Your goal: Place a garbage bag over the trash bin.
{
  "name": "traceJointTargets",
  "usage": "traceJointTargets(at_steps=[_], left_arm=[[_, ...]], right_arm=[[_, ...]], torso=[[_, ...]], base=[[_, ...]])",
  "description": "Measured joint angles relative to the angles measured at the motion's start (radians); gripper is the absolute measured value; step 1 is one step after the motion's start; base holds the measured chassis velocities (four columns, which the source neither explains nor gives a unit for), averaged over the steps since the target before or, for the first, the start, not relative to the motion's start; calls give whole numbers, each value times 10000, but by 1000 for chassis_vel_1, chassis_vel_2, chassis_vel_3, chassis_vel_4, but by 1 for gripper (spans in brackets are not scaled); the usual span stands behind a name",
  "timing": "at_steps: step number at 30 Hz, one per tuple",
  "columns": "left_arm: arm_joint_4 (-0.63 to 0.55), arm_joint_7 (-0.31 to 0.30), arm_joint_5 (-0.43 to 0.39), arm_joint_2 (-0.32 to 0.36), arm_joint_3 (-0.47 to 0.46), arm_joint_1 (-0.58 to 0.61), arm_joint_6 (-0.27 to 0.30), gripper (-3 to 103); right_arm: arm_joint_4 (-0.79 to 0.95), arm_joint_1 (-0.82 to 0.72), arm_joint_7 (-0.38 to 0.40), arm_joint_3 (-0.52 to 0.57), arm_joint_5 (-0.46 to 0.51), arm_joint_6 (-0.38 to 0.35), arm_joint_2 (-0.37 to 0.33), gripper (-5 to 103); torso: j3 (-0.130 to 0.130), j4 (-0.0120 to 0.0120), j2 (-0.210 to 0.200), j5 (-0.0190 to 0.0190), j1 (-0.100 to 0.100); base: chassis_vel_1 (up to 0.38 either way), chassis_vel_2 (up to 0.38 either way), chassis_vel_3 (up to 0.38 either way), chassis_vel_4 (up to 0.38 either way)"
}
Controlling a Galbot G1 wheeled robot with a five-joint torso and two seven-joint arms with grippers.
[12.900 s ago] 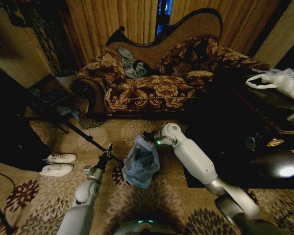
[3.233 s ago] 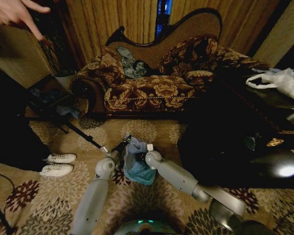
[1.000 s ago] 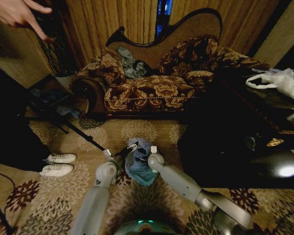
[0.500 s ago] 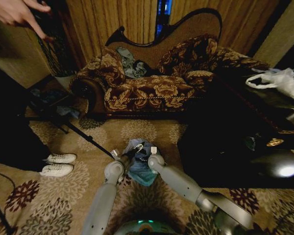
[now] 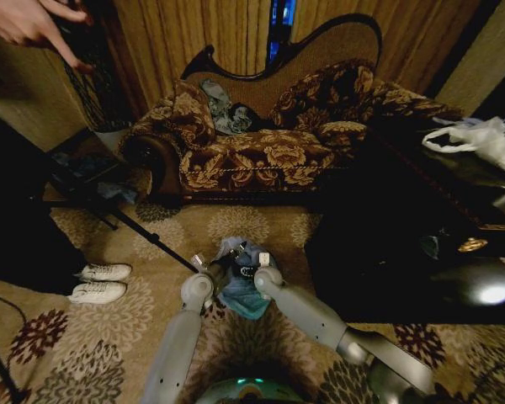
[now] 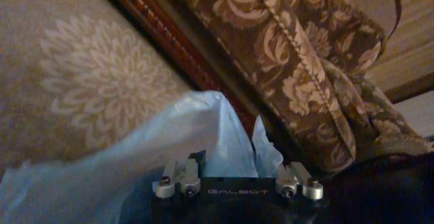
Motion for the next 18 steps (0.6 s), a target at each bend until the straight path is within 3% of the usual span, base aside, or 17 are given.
traceJointTargets(at_steps=[1, 3, 7, 10, 11, 15, 18], left_arm=[[27, 6, -7, -31, -15, -125, -26, 43], [36, 6, -14, -43, -17, -174, -29, 43], [242, 10, -40, -283, -48, -622, -41, 28], [446, 9, -39, -405, -49, -807, -51, 24], [644, 10, -27, -481, -44, -965, -64, 15], [941, 15, 17, -577, -22, -1164, -110, 12], [1422, 89, 114, -657, -2, -1473, -168, 2]], right_arm=[[6, -4, 0, -7, -21, 0, -5, 100], [6, -4, 0, -7, -26, 0, -5, 100], [51, -31, 3, -41, -56, 0, -41, 100], [98, -53, 3, -69, -68, 0, -77, 100], [135, -79, 3, -86, -78, 1, -112, 100], [199, -109, 4, -116, -107, 10, -156, 100], [267, -144, 4, -146, -131, 22, -219, 100]], torso=[[0, 0, 0, 0, 0], [0, 0, 0, 0, 0], [0, 0, 0, 0, 0], [0, 0, 0, 0, 0], [0, 0, 0, 1, 0], [0, 0, 0, 0, 0], [0, 0, 0, 1, 0]], base=[[0, 0, 0, 0], [0, 0, 0, 0], [0, 0, 0, 0], [0, 0, 0, 0], [0, 0, 0, 0], [0, 0, 0, 0], [0, 0, 0, 0]])
